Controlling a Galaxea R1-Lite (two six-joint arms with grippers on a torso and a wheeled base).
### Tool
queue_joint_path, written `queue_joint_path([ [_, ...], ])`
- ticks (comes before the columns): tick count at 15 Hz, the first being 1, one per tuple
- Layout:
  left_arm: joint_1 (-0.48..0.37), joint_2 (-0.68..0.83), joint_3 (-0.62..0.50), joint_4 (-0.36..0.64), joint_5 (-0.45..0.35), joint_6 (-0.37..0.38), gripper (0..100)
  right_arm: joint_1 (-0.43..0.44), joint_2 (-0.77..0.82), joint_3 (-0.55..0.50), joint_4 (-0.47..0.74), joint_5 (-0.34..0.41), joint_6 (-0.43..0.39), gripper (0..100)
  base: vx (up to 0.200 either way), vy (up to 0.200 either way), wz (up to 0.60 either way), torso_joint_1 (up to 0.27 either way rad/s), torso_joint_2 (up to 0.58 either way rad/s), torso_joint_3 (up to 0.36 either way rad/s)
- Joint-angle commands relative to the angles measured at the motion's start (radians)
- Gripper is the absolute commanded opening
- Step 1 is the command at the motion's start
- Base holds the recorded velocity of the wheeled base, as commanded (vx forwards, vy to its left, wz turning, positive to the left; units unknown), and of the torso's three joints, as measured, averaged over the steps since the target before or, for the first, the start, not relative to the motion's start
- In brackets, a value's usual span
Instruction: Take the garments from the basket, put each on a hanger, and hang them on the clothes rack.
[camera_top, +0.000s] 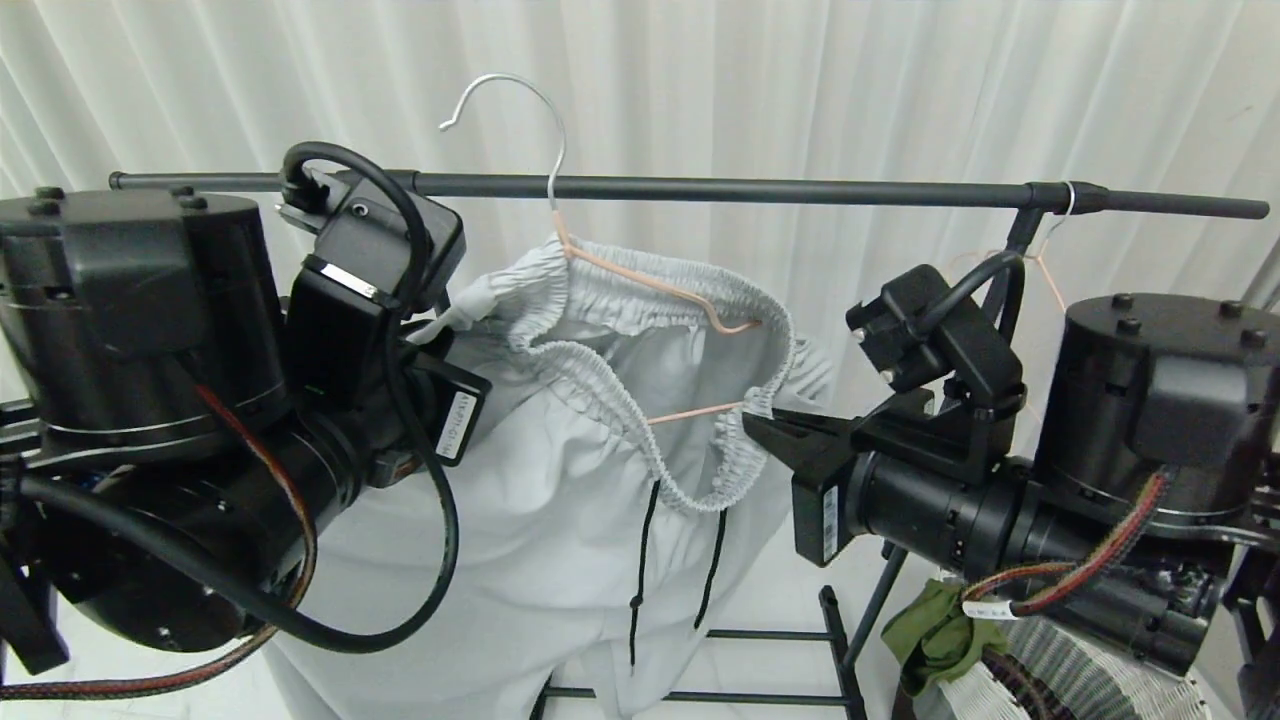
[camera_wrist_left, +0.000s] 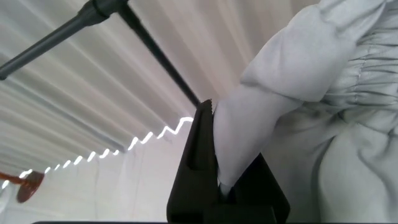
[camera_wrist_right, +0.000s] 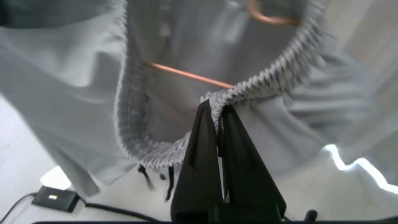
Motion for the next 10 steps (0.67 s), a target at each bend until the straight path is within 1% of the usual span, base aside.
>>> queue_joint_path([
  [1, -0.04, 0.023, -0.014, 0.0, -0.004, -0.005, 0, 0.068, 0.023, 0.003, -0.001, 0.0, 0.0, 0, 0.0, 0.0, 0.0, 0.0, 0.0, 0.0],
  [3, -0.053, 0.023, -0.017, 0.0, -0.002, -0.011, 0, 0.089, 0.033, 0.006, -0.001, -0.004, 0.003, 0, 0.0, 0.0, 0.0, 0.0, 0.0, 0.0],
  [7, -0.062, 0.021, -0.029, -0.008, -0.005, -0.009, 0, 0.095, 0.029, 0.011, 0.001, -0.006, 0.005, 0, 0.0, 0.0, 0.0, 0.0, 0.0, 0.0],
  [8, -0.063, 0.021, -0.027, -0.027, -0.008, 0.001, 0, 0.094, 0.024, 0.012, 0.003, -0.009, 0.005, 100, 0.0, 0.0, 0.0, 0.0, 0.0, 0.0],
  [9, -0.077, 0.018, -0.027, -0.054, -0.022, 0.029, 0, 0.091, 0.016, 0.024, 0.006, -0.023, -0.001, 100, 0.0, 0.0, 0.0, 0.0, 0.0, 0.0],
  [10, -0.088, 0.014, -0.021, -0.079, -0.031, 0.073, 0, 0.088, -0.001, 0.047, 0.006, -0.04, -0.003, 100, 0.0, 0.0, 0.0, 0.0, 0.0, 0.0],
])
